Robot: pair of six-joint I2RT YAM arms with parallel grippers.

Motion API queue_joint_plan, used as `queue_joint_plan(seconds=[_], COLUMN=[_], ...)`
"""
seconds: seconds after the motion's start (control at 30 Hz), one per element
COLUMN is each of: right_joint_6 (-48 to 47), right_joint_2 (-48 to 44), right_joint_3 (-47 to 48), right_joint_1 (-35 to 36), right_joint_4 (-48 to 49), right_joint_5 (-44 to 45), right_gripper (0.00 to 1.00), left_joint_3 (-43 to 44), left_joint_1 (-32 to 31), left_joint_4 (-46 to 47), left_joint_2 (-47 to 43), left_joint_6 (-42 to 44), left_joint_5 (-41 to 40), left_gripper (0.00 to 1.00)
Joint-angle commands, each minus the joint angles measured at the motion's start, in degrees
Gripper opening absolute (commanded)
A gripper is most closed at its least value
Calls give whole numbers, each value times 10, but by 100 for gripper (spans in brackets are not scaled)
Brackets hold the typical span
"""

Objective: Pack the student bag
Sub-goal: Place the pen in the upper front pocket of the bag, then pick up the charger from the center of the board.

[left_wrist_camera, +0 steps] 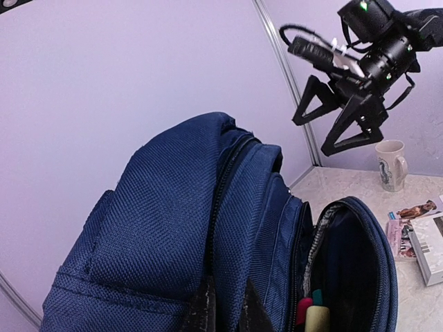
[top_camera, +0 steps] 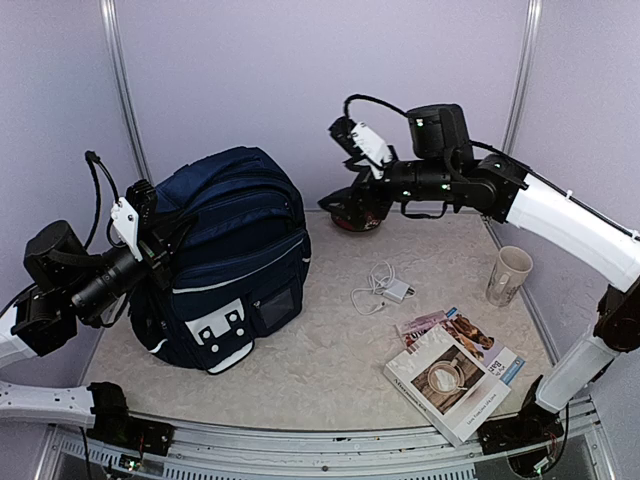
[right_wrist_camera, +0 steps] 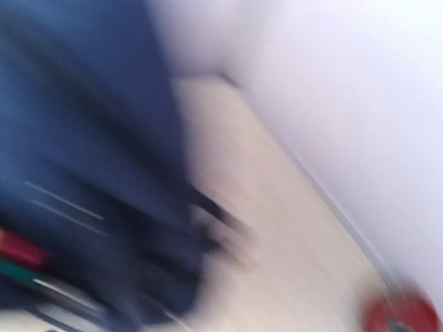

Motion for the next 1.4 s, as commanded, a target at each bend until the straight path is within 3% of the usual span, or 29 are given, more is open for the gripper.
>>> queue_joint_plan(seconds=[0.0,0.23,0.47,0.87,1.03,1.23,1.37], right_joint_6=[99,130,166,68,53,50,47], right_joint_2=[-22,87,177,267,276,295,296], right_joint_3=[-114,-129,-104,-92,-104,-100,-99], right_joint_1=[-84,-199,-202,-202,-202,-202,-202], right_joint_4=[-46,-123,-92,-114,-120,-135,-134], right_joint_5=[72,8,-19,32,15,26,48], right_gripper=[100,100,100,100,94,80,79], left_joint_3=[0,1,0,-1,-1,-1,-1], left_joint_1=[4,5,6,6,6,6,6], left_joint_4=[42,40,38,36,37,37,37], left_joint_2=[-4,-1,6,8,9,8,8], left_joint_6=[-17,-20,-16,-13,-13,-14,-14], left_joint_5=[15,20,15,14,15,15,15], left_gripper=[0,0,0,0,0,0,0])
